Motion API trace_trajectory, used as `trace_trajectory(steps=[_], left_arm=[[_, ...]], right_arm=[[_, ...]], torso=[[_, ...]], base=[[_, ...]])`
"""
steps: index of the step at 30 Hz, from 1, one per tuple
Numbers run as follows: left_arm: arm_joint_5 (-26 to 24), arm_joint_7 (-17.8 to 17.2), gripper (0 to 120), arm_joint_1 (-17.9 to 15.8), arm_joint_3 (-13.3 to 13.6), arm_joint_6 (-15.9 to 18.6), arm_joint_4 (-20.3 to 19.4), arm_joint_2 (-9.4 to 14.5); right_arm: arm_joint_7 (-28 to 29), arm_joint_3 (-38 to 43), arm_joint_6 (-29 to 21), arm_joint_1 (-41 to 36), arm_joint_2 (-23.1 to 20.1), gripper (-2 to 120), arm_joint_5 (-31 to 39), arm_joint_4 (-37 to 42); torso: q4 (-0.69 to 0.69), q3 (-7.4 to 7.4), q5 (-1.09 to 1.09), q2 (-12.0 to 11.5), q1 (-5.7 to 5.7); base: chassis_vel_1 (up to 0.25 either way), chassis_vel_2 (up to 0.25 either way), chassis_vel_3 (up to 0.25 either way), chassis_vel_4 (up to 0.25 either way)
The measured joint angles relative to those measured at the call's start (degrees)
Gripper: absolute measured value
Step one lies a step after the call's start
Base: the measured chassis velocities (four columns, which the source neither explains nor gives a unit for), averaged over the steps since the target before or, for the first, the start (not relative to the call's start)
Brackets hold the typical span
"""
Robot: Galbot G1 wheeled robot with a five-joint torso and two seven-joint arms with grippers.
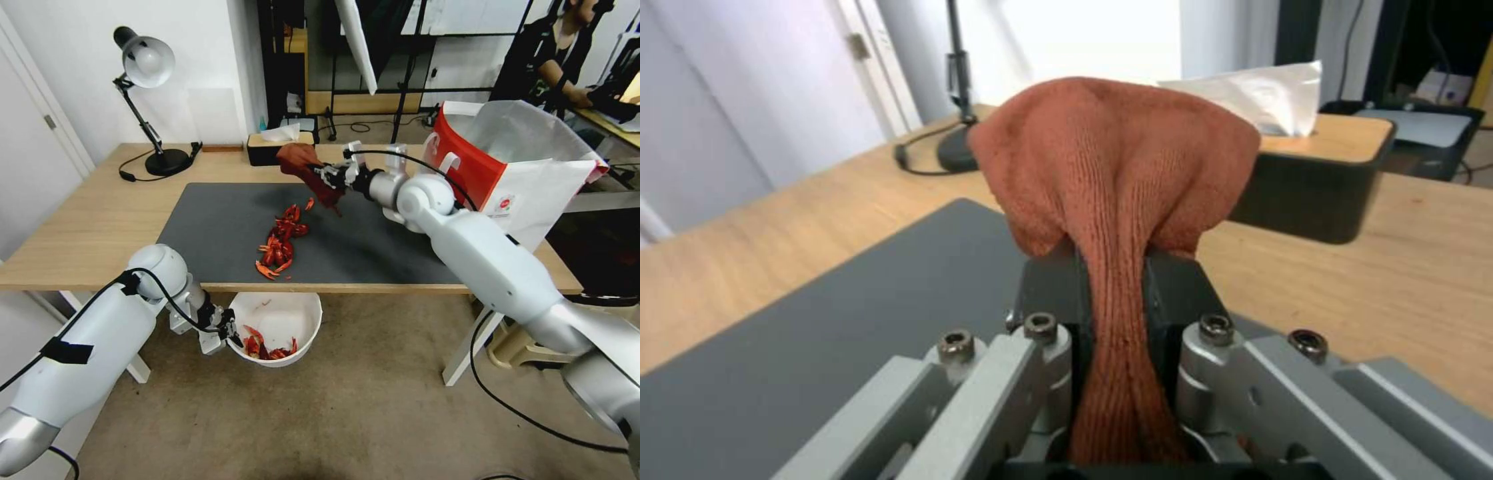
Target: Sweep shrimp from table into container with towel, then put container into takeout bag.
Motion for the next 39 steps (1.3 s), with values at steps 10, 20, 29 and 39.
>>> trace_trajectory(steps=[10, 20, 29, 39], left_arm=[[-0.4, 0.0, 0, -0.9, -0.1, 0.0, 1.4, 0.7], [-0.7, 0.0, 0, -1.1, -0.1, 0.0, 1.5, 1.4], [-1.4, 0.0, 0, -0.3, -0.2, 0.0, 0.1, 1.8], [-1.5, 0.0, 0, -0.8, 0.0, 0.0, 0.4, 1.5]], right_arm=[[-2.2, -2.7, -0.2, 3.9, 3.3, 8, -2.5, -9.9], [-2.1, -4.1, -1.1, 3.8, 3.4, 8, -3.7, -10.7], [-0.5, -4.5, -1.7, 4.0, 5.2, 8, -7.0, -17.5], [-0.9, -6.3, -2.4, 4.7, 6.9, 8, -9.6, -21.2]], torso=[[0.00, -0.01, 0.00, 0.0, -0.01], [0.00, -0.01, 0.01, 0.0, -0.01], [0.00, 0.00, 0.01, 0.0, -0.01], [-0.02, 0.00, 0.01, 0.0, -0.01]], base=[[0.000, 0.000, 0.000, 0.000], [0.000, 0.000, 0.000, 0.000], [0.000, 0.000, 0.000, 0.000], [0.000, 0.000, 0.000, 0.000]])
